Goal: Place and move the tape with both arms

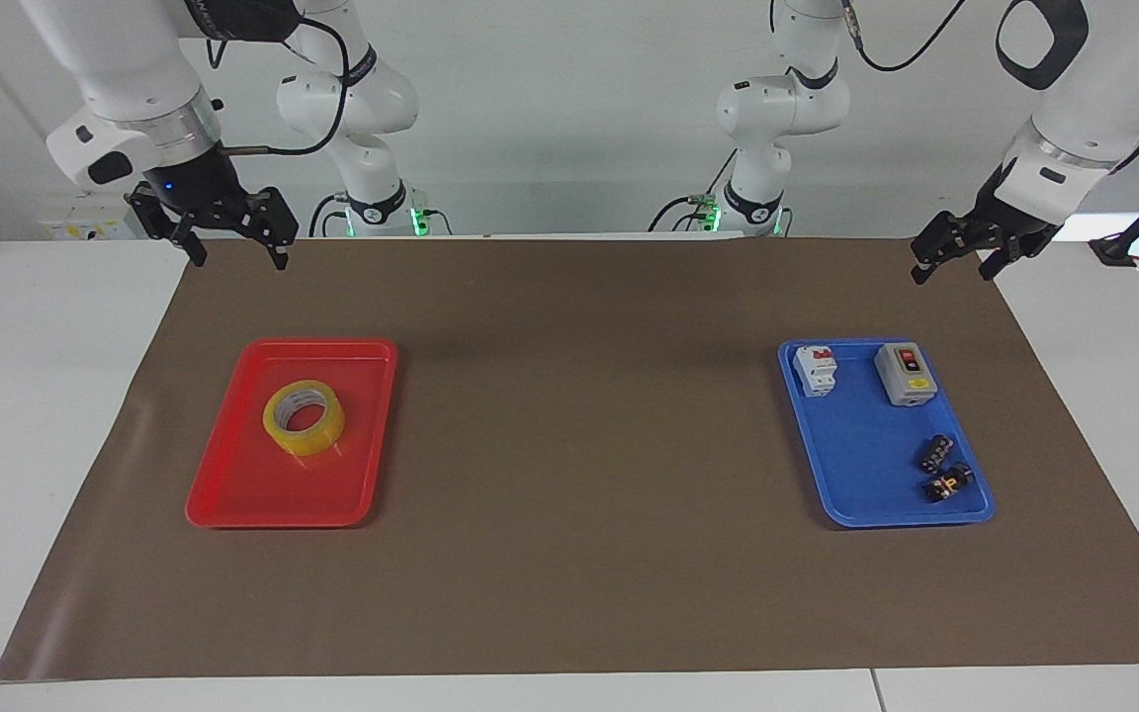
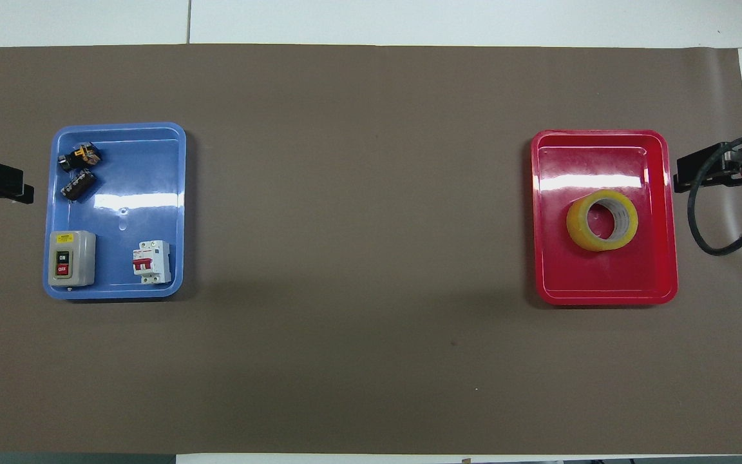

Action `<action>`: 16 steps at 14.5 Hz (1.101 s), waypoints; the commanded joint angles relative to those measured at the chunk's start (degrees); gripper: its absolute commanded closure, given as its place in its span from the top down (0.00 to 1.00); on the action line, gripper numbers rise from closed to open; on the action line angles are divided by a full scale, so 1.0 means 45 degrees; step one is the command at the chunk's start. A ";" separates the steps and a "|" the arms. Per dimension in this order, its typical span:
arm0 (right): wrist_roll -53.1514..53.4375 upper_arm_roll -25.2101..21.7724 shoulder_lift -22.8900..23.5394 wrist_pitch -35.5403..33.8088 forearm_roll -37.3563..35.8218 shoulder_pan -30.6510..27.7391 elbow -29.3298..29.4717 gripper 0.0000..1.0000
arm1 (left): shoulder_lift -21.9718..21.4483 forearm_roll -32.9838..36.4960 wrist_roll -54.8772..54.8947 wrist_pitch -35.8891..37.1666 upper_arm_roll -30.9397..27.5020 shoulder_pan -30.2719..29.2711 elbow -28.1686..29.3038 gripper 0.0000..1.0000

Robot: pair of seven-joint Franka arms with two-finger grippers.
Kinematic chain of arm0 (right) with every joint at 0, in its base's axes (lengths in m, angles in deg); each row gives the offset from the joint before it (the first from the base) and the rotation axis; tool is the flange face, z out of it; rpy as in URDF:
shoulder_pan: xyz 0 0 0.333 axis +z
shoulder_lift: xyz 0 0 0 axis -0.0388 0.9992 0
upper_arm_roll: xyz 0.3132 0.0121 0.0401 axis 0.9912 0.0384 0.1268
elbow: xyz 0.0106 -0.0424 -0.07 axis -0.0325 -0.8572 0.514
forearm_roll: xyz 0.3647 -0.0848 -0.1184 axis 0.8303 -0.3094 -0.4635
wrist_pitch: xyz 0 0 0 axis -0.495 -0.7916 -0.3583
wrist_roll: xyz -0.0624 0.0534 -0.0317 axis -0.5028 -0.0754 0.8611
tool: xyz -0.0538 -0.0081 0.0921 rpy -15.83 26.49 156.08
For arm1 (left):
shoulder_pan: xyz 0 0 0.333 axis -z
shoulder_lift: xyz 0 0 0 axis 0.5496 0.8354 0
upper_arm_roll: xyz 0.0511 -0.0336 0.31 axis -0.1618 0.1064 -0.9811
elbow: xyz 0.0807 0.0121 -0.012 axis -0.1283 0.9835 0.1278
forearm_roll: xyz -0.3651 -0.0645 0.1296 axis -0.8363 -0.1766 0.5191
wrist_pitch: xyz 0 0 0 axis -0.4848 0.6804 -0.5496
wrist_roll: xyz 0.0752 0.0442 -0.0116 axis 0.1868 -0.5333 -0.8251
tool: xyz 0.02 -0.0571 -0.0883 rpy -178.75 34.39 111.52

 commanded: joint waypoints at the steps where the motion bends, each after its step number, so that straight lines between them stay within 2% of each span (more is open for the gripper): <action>1: -0.0450 0.0056 0.0236 -0.0834 0.0001 -0.0183 0.0827 1.00 | -0.0155 -0.0265 0.0124 0.0146 -0.0029 0.0009 0.0024 1.00; 6: -0.1328 0.0017 0.0335 -0.0935 -0.0018 -0.0261 0.0851 1.00 | -0.0155 -0.0265 0.0124 0.0146 -0.0029 0.0009 0.0024 1.00; 16: -0.1349 -0.0022 0.0256 -0.0837 0.0021 -0.0281 0.0714 1.00 | -0.0155 -0.0265 0.0124 0.0146 -0.0029 0.0009 0.0024 1.00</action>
